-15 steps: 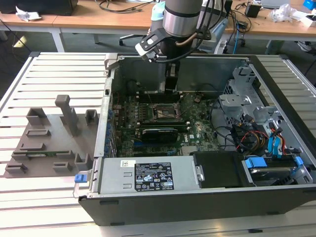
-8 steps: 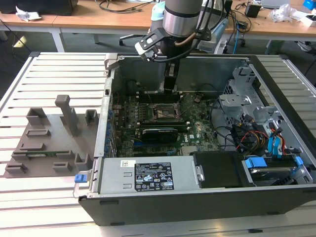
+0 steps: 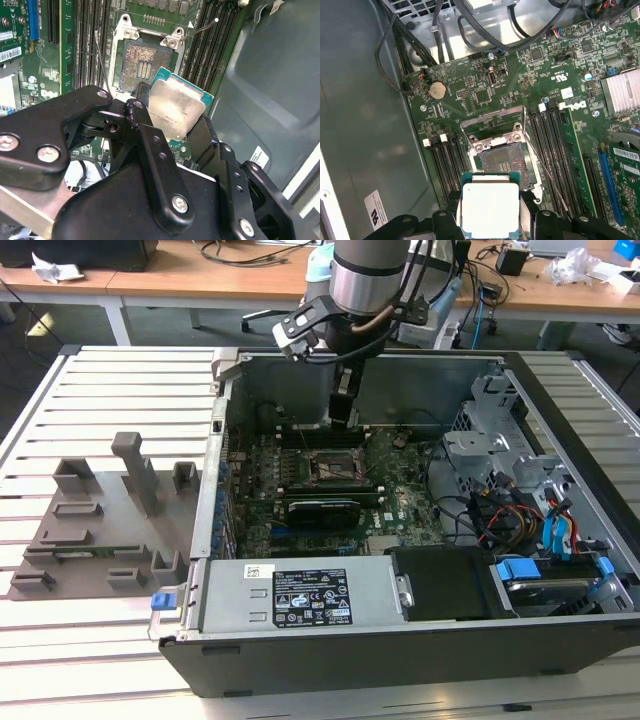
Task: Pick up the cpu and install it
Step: 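Place the cpu into insertion slot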
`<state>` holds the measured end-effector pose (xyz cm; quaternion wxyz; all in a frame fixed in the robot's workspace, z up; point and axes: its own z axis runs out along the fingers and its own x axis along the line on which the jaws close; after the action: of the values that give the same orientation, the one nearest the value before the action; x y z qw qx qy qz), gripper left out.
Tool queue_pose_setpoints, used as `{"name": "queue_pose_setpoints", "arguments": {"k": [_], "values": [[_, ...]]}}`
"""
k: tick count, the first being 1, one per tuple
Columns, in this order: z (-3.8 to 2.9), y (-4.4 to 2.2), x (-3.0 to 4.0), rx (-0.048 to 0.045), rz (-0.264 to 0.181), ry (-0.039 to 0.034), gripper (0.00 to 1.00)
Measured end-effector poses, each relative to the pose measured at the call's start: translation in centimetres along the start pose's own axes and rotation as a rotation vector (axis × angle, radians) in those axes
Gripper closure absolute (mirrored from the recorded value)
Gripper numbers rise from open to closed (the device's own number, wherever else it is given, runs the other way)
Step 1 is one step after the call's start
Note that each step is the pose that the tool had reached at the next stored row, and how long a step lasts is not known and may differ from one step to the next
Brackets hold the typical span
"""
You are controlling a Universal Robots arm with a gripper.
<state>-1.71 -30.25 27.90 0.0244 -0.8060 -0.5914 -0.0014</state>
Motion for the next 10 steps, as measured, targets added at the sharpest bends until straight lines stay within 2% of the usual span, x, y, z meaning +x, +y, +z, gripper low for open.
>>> {"name": "queue_pose_setpoints", "arguments": {"k": [10], "values": [[0.04, 0.00, 0.00, -0.0029, 0.092, 0.0034, 0.45]]}}
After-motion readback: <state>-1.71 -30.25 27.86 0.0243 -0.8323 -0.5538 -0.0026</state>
